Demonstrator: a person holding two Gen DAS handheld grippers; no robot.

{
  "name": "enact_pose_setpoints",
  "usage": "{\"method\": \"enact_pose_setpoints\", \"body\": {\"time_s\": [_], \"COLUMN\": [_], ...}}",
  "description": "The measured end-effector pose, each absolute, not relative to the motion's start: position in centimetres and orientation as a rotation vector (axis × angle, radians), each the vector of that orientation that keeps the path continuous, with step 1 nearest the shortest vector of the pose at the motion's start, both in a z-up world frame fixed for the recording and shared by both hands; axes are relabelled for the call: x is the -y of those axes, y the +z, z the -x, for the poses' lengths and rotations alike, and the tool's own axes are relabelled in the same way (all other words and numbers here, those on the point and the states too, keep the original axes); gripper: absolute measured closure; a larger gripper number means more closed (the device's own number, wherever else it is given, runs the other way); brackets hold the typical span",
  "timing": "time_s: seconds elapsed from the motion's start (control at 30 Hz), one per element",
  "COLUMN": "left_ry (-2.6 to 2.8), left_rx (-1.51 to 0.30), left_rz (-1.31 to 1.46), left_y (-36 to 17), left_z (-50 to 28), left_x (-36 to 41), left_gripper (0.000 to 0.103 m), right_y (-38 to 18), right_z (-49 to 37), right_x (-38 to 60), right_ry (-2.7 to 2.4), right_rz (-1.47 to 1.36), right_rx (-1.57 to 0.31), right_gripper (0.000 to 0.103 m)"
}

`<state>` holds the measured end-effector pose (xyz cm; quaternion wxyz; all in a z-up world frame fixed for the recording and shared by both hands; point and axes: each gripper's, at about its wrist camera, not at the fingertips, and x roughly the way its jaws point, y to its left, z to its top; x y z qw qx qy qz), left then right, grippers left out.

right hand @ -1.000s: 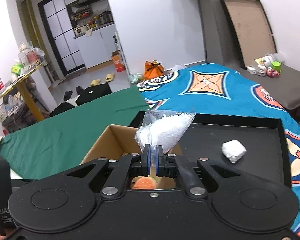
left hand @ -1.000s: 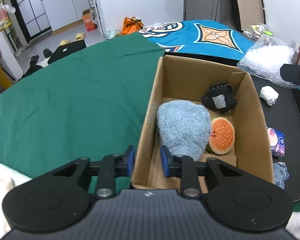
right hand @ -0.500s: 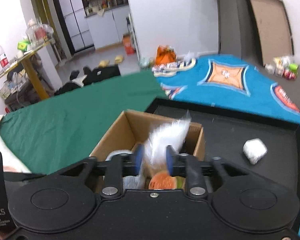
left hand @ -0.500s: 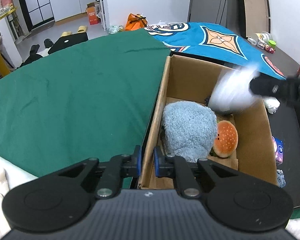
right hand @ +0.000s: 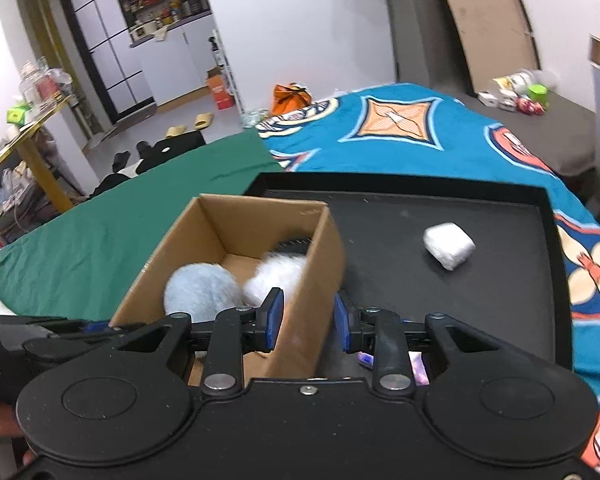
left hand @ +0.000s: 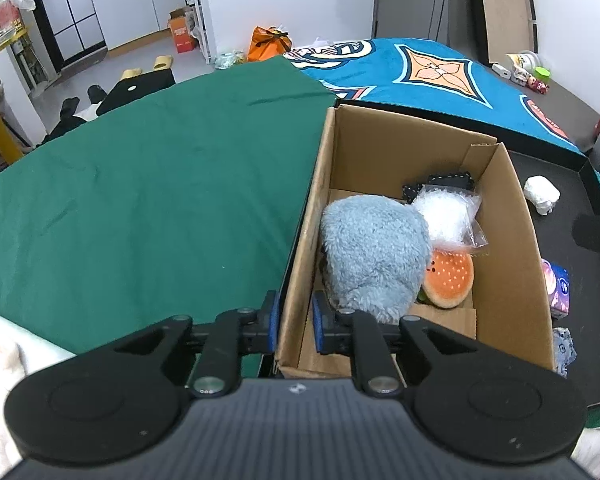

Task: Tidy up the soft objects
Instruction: 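Reach the right gripper to the blue denim plush and grasp it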

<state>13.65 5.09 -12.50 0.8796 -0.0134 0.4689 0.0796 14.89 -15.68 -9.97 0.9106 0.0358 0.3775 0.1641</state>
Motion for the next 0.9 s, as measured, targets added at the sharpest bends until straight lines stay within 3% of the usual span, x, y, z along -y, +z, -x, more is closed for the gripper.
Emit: {"method": "enact_pose_setpoints", "body": {"time_s": [0.27, 0.53, 0.9], "left_ry": [0.175, 0.187, 0.193], "left_rx": [-0.969, -0.936, -0.948], "left_rz": [-0.009, -0.133, -0.226], "left_y": [-12.2, -11.8, -12.2], "left_z": [-13.4, -13.0, -13.2], "left_x": [-4.4, -2.5, -1.1], "left_gripper": [0.075, 0.049, 0.047], "right_y": [-11.2, -12.8, -15.4], "right_z": [-13.9, -13.0, -12.2], "right_x": [18.2, 20.2, 22.1], "right_ry": [0.295, 0.266, 0.224], "right_rz": [-0.113, -0.152, -0.196], "right_rx": [-0.78, -0.796, -0.82], "right_gripper": [0.062, 0.052, 0.027]}}
